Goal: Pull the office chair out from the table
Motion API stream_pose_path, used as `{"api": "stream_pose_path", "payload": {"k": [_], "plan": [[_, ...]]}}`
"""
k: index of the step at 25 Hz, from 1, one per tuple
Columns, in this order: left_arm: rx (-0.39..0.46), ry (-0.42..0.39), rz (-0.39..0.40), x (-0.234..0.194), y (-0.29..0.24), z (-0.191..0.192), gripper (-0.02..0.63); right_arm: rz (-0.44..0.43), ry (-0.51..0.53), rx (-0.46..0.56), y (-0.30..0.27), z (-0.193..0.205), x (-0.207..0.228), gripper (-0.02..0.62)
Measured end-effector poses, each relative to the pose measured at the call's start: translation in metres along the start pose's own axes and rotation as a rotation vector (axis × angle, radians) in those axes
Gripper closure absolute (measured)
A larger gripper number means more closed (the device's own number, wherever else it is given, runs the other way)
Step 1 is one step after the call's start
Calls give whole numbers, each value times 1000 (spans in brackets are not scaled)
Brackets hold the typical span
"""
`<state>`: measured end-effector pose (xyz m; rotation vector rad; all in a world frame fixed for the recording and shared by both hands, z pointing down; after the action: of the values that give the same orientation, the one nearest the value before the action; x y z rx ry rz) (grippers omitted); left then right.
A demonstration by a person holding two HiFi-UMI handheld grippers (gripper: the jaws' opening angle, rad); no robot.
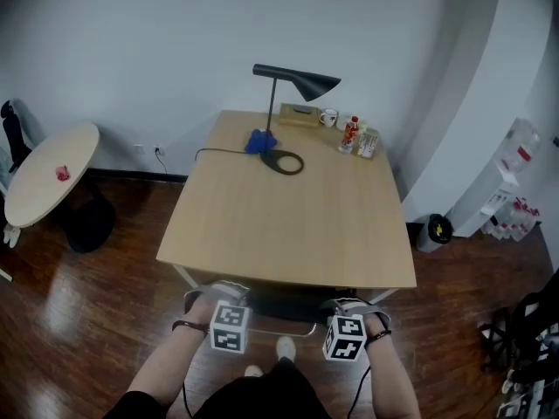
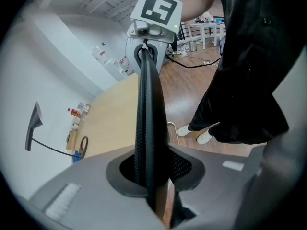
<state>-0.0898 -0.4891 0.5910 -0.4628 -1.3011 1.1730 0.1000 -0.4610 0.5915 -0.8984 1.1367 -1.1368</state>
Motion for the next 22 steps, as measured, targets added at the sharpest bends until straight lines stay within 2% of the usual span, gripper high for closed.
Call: {"api": "stream_pose_path", "payload": {"k": [6, 15, 22], "plan": [[-4, -3, -7, 0, 0, 1, 522, 19, 10, -7, -1, -1, 1, 503], [-13, -18, -7, 4, 0, -4, 531, -8, -5, -4, 1, 3, -3, 502], [-34, -9, 28, 6, 1, -5, 543, -6, 8, -16, 0, 2, -6, 517]]}}
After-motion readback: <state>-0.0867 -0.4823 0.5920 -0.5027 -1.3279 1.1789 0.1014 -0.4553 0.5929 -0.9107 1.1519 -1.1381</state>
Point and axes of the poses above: the fingertips, and each gripper's own axes: y backward along the fingers, x to its right, z out of its underside, the point moved 8 cm from there along y, backward along the fingers, and after that the axes turned 6 degrees about -z, right-handed, at the moved point
